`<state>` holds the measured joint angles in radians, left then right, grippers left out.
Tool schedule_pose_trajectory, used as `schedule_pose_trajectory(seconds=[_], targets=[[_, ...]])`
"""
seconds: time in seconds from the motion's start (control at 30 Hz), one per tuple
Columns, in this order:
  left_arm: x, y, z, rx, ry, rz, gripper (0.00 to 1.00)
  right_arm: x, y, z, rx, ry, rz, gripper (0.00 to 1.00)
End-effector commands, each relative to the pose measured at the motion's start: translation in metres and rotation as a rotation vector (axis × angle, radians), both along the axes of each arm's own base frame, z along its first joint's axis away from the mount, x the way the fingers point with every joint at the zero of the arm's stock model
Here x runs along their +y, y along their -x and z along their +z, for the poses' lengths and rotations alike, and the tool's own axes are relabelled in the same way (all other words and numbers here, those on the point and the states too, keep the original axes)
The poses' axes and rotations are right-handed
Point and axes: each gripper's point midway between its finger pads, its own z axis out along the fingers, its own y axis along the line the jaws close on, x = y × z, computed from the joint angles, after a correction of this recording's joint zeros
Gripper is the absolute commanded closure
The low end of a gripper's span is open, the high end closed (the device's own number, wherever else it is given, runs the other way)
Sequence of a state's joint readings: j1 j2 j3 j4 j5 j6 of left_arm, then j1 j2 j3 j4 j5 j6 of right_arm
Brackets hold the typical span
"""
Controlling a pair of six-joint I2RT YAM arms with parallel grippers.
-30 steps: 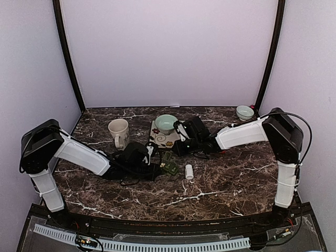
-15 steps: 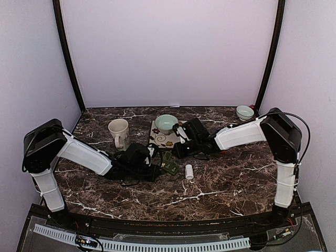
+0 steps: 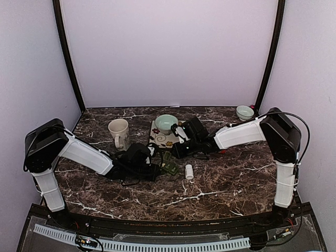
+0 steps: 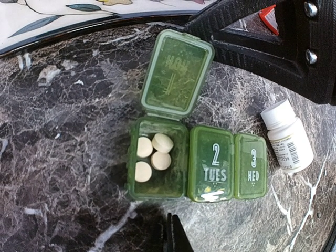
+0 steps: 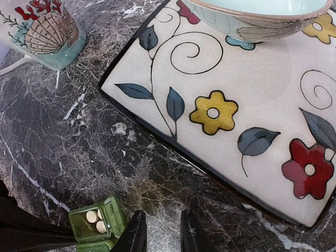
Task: Sort the pills into containers
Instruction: Close the lid of the pill container on the pill container.
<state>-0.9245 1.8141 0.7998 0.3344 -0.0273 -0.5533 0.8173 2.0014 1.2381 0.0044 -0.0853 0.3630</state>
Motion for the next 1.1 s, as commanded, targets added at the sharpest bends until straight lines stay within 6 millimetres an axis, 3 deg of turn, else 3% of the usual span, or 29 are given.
schedule_pose_trajectory(seconds=[0.0,0.87,1.07], targets=[[0.005,-0.006,-0.005,-0.005,-0.037,0.013,1.0,0.008,-0.001,0.008,-0.015,-0.019,0.027,0.76],[0.015,-0.012,-0.007,-0.014,-0.048,0.039,1.0,0.025,0.025,0.017,-0.001,-0.032,0.097,0.74],[0.015,-0.012,-0.008,-0.013,-0.049,0.042,1.0,0.028,0.031,0.019,0.009,-0.043,0.12,0.66]])
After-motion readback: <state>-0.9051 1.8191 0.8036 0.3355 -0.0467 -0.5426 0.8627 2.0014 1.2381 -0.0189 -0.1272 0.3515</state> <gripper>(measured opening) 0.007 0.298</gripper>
